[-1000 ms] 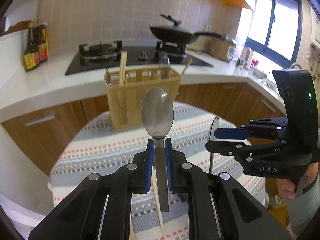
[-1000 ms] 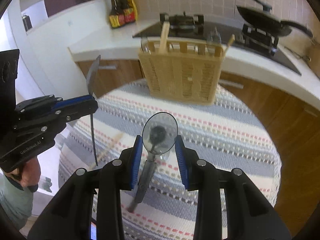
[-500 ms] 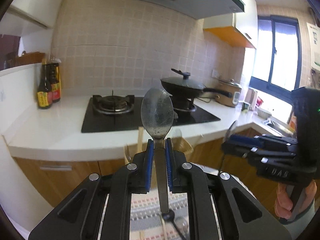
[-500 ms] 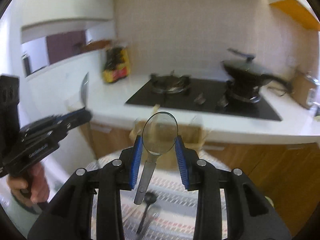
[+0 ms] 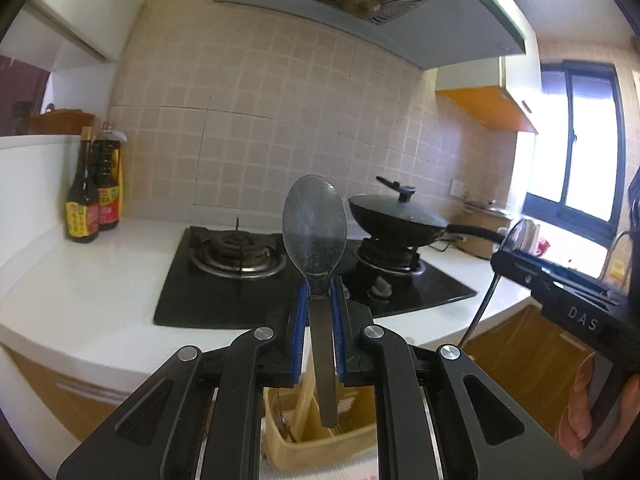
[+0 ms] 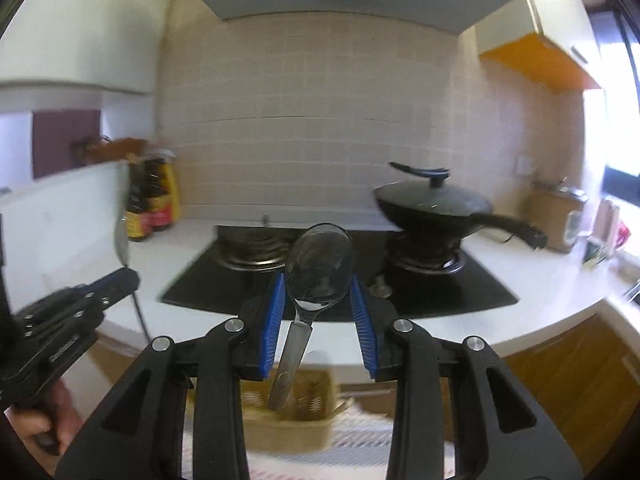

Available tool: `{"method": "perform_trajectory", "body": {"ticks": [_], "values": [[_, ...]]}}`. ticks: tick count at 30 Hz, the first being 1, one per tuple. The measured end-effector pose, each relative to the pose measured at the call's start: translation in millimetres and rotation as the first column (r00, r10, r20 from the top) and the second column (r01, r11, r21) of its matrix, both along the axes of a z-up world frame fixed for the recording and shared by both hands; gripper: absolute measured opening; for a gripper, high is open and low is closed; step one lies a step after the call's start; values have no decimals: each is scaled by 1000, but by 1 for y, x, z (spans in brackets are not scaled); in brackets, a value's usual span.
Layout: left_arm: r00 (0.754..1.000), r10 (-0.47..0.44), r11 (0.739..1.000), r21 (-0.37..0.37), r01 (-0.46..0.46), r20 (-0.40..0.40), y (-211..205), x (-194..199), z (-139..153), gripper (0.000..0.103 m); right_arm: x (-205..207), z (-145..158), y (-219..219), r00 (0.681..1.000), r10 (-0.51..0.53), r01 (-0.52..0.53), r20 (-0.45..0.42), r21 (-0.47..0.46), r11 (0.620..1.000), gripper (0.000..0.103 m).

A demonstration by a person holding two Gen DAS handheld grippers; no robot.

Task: Organize utensils
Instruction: 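Carry both clear spoons over the tan caddy and release them inside, then move both open tools back over the cloth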

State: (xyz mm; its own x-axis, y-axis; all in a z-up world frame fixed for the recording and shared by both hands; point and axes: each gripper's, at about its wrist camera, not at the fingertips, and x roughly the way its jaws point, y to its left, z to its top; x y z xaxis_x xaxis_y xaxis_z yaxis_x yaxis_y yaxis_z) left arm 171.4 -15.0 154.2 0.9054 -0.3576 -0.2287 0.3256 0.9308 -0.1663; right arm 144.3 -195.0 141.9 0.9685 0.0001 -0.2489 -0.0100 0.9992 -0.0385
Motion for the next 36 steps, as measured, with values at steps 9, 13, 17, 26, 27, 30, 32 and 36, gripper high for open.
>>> {"method": "perform_trajectory", "body": {"ticks": [9, 13, 17, 26, 27, 30, 32, 36], "values": [[999, 53, 997, 50, -52, -12, -13, 33, -50, 10, 48, -40, -5, 998, -51, 48, -48, -63, 997, 31], [999, 42, 998, 55, -40, -28, -10, 36, -59, 10, 50, -50, -5, 996, -50, 45, -75, -62, 997, 31], [999, 27, 999, 37, -26, -41, -4, 28, -59, 22, 47, -56, -6, 993, -29, 24, -115, -41, 999, 33], [998, 3, 1000, 10, -3, -55, 13, -14, -40, 38, 6, -53, -14, 986, 1, 4, -168, 28, 1000, 48], [998, -4, 1000, 8, 4, -56, 14, -19, -38, 38, 1, -52, -14, 984, 9, -2, -178, 38, 999, 48], [998, -18, 1000, 15, 19, -52, 17, -42, -30, 38, -16, -52, -16, 976, 40, -27, -214, 66, 997, 49], [998, -25, 999, 24, 26, -51, 16, -55, -27, 38, -28, -54, -15, 969, 52, -35, -243, 72, 997, 48], [998, -31, 998, 44, 34, -60, 15, -81, -23, 38, -47, -63, -11, 952, 75, -52, -298, 82, 995, 48]]}}
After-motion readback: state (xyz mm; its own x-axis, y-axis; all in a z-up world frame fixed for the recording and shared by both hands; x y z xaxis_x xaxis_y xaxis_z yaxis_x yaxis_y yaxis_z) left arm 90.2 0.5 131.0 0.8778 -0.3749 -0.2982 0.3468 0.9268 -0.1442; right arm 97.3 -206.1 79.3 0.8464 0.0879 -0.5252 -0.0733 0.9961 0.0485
